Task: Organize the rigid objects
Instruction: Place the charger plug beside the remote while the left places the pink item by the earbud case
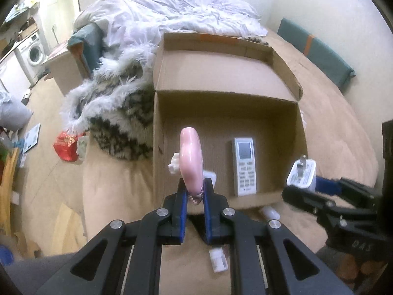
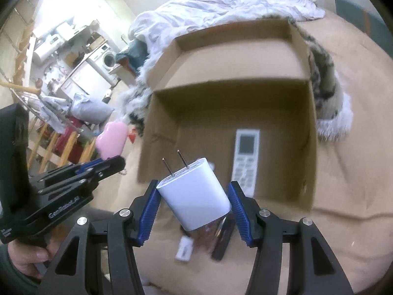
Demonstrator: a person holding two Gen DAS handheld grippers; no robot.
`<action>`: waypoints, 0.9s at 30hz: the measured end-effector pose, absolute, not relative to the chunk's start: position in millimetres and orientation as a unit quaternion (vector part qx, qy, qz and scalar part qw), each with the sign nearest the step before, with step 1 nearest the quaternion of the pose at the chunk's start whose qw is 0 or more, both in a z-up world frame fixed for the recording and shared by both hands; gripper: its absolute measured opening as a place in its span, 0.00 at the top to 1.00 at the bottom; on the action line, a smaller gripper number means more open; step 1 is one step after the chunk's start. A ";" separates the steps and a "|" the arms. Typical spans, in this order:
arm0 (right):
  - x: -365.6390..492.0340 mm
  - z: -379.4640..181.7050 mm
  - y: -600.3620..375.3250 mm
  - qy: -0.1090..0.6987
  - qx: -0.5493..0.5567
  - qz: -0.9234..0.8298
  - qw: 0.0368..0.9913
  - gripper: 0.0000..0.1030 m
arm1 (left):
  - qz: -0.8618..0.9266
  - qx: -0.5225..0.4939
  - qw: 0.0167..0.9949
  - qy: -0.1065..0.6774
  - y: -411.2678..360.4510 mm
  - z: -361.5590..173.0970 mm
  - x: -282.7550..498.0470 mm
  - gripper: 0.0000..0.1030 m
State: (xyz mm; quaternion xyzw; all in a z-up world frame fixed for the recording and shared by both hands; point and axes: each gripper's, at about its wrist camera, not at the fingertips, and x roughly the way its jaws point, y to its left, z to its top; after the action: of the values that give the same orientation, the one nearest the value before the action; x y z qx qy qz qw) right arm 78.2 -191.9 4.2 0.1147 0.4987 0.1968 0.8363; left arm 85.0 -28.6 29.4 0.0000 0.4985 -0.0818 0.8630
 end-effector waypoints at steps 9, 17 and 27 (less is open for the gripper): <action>135.6 -31.3 -207.9 0.516 0.120 0.163 0.833 0.43 | -0.083 0.020 0.850 0.519 -50.0 -3.7 129.0 0.89; 148.7 -74.6 -215.0 0.569 0.108 0.128 0.805 0.43 | -0.062 0.023 0.832 0.551 -50.2 -53.1 147.0 0.89; 156.1 -90.9 -205.1 0.584 0.082 0.114 0.799 0.42 | -0.048 0.024 0.820 0.570 -46.4 -78.8 148.7 0.89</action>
State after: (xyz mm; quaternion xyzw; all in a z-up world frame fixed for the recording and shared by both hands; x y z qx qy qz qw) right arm 156.1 -205.1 -90.9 0.0821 0.5842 0.1144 0.7993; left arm 148.7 -46.4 -78.8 0.0243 0.5702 -0.0479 0.8197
